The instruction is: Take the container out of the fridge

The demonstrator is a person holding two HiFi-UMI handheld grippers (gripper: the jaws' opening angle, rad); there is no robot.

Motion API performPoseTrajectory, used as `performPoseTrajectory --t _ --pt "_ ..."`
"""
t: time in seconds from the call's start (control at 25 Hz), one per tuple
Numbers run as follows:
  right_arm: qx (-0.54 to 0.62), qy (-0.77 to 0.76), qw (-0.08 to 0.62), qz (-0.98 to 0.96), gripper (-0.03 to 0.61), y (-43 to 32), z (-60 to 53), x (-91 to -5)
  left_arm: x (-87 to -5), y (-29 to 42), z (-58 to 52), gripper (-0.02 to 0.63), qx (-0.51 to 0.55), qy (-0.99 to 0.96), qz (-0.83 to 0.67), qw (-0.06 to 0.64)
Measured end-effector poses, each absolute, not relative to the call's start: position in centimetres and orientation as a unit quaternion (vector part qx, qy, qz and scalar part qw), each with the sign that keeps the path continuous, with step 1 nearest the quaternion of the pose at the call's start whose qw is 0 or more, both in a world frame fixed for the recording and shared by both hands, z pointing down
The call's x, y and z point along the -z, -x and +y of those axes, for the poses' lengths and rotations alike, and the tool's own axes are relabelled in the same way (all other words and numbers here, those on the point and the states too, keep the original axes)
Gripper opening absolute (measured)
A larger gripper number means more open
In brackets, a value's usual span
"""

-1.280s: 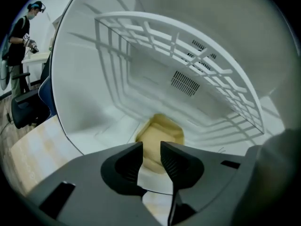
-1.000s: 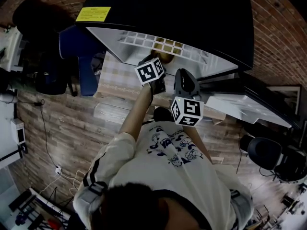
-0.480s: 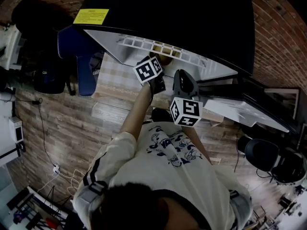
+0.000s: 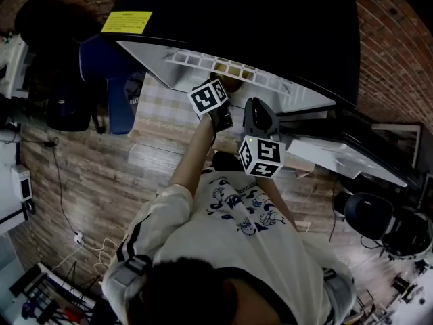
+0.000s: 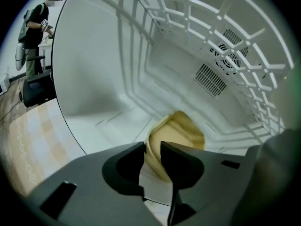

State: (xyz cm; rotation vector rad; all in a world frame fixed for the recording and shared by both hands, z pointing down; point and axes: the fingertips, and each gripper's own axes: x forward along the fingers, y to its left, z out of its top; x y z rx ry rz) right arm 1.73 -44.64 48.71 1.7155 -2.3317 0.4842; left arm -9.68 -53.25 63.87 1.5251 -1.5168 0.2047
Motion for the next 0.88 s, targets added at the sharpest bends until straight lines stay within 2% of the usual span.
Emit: performPoseTrajectory --t 0.2,0.88 --pt "-0.166 -0.579 0.102 -0.792 0.049 -1.5 -44.5 -48.7 -63.8 9.7 -53.0 0.033 -0.086 -0.623 -0.617 0.473" --pt "-0.166 -0.571 0.094 -0.798 0.049 -0.3 -44.2 -48.3 -61.0 13.2 -50.1 0.031 -0.061 -0.619 -0.637 0.456"
